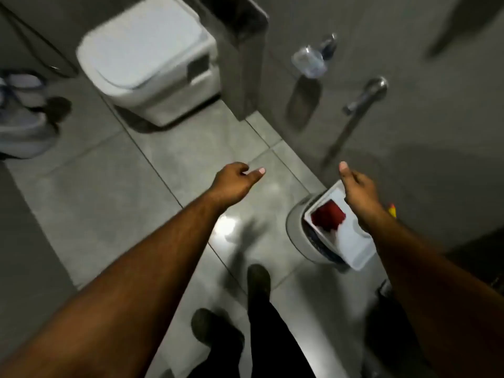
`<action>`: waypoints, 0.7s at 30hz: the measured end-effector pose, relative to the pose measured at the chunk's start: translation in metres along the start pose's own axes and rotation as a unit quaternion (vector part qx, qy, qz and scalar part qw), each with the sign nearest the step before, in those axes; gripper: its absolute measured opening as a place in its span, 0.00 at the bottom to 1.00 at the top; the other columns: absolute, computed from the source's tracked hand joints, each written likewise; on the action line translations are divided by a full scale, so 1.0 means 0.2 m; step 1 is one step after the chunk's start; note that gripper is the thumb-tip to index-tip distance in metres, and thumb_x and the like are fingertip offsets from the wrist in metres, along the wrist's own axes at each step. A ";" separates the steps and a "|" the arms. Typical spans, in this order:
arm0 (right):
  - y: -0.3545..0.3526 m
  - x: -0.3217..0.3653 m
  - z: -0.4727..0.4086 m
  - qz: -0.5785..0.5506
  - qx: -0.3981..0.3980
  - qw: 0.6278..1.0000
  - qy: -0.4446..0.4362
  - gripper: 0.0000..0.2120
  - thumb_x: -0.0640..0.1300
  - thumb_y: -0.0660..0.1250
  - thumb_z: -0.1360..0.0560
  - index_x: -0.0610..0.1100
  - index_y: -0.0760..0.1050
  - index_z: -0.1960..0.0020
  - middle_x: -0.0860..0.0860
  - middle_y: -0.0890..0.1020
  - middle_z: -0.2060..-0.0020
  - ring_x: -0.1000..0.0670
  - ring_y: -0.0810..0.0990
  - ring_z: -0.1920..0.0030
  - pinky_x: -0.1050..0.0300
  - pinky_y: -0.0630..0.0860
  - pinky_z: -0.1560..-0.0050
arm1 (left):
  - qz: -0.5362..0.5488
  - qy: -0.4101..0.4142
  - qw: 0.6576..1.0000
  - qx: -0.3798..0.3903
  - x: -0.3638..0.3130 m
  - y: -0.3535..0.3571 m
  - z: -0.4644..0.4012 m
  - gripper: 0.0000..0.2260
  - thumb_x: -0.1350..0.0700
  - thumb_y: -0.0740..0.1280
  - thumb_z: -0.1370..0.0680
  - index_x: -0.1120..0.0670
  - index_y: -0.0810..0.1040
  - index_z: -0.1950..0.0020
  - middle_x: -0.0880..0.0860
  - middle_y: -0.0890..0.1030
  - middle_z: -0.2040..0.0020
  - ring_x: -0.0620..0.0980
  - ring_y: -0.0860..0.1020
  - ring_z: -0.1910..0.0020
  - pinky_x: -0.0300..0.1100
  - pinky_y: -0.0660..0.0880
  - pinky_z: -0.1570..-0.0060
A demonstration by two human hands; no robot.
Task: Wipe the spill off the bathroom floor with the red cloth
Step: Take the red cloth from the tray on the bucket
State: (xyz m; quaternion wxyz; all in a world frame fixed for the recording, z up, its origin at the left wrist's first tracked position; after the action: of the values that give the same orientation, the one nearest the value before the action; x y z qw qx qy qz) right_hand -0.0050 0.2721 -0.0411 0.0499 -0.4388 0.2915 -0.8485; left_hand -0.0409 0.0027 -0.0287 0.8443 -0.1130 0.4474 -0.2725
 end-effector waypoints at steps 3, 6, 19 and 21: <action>-0.03 -0.37 -0.21 -0.038 -0.016 0.997 0.058 0.23 0.65 0.61 0.25 0.46 0.80 0.58 0.60 0.83 0.66 0.58 0.81 0.62 0.58 0.74 0.53 | 0.001 -0.017 0.997 0.070 0.02 0.44 -0.19 0.28 0.43 0.67 0.24 0.57 0.72 0.30 0.57 0.77 0.33 0.56 0.76 0.36 0.50 0.72 0.33; -0.02 -0.74 -0.39 -0.079 -0.064 0.986 0.131 0.20 0.65 0.64 0.28 0.52 0.73 0.69 0.57 0.77 0.75 0.55 0.78 0.67 0.53 0.75 0.57 | -0.018 -0.017 0.992 0.126 0.07 0.87 -0.39 0.21 0.49 0.67 0.23 0.59 0.75 0.33 0.59 0.78 0.36 0.57 0.77 0.37 0.47 0.73 0.37; 0.36 -1.82 -1.03 -0.131 -0.101 0.949 0.268 0.20 0.55 0.68 0.25 0.36 0.76 0.51 0.39 0.82 0.53 0.41 0.81 0.50 0.39 0.77 0.40 | -0.143 -0.017 0.964 0.223 0.34 2.05 -1.10 0.17 0.60 0.59 0.19 0.61 0.70 0.31 0.58 0.77 0.37 0.54 0.76 0.40 0.41 0.71 0.46; 0.41 -1.88 -1.08 -0.135 -0.107 0.945 0.277 0.24 0.54 0.69 0.26 0.33 0.76 0.43 0.37 0.83 0.48 0.40 0.82 0.49 0.42 0.79 0.42 | -0.157 -0.008 0.960 0.233 0.37 2.11 -1.12 0.18 0.58 0.59 0.19 0.61 0.67 0.29 0.54 0.75 0.38 0.51 0.74 0.40 0.39 0.69 0.44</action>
State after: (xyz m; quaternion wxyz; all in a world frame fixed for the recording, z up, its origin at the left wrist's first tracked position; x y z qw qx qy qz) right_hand 0.0438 0.4303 -0.4500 -0.1954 -0.2245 0.3206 -0.8992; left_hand -0.0396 0.3211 -0.3927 0.7976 0.0160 0.3413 -0.4970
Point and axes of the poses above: each hand's wrist, its own z-axis away from the middle knuckle, its own y-axis out of the palm, x = y × z, the point moved 5 cm from there along -z, towards the middle knuckle
